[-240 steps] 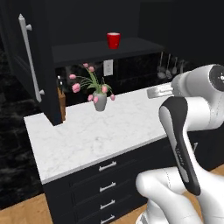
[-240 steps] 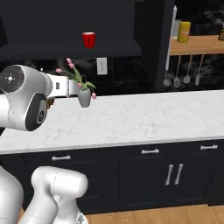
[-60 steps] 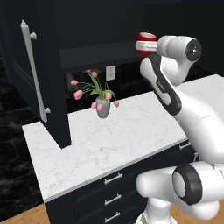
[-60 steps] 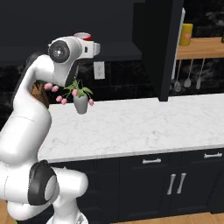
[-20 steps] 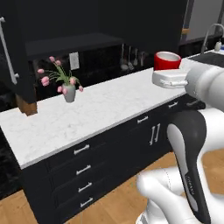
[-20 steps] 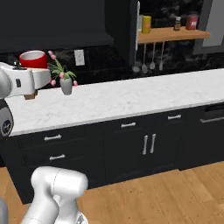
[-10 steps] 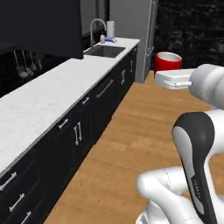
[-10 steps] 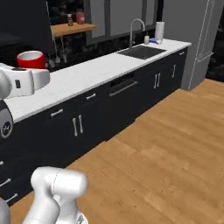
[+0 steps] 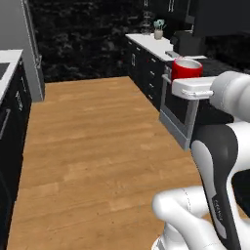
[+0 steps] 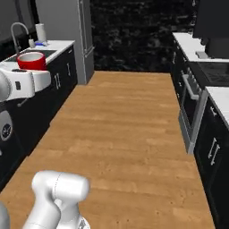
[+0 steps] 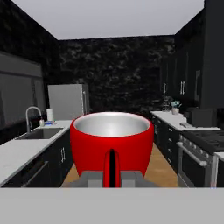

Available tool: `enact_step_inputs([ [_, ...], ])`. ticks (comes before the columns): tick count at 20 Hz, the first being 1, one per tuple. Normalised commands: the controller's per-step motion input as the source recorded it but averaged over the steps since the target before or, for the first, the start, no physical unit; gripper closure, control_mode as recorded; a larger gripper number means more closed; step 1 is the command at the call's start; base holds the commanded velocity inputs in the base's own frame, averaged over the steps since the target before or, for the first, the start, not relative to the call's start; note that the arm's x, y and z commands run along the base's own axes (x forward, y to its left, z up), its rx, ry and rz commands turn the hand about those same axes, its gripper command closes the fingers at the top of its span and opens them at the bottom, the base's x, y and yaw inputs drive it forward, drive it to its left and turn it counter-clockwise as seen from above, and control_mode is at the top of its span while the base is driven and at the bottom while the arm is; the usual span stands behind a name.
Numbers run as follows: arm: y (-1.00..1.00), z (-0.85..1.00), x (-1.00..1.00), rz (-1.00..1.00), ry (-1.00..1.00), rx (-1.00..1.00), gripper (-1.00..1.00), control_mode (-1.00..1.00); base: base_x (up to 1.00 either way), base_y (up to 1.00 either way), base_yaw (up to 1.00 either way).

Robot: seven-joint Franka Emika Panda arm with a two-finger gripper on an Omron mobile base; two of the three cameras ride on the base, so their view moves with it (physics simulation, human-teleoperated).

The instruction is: Gather all objects into one cabinet and sort the glasses and bowls to opposite sides.

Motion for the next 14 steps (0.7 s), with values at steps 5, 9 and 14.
enact_step_inputs([
  [5,0.00,0.00,0.00,0.00,0.00,0.00,1.00,1.00,-0.02,0.00,-0.99],
  [9,0.00,0.00,0.00,0.00,0.00,0.00,1.00,1.00,-0.07,0.00,-0.89],
  [14,0.00,0.00,0.00,0.00,0.00,0.00,1.00,1.00,-0.05,0.00,-0.78],
])
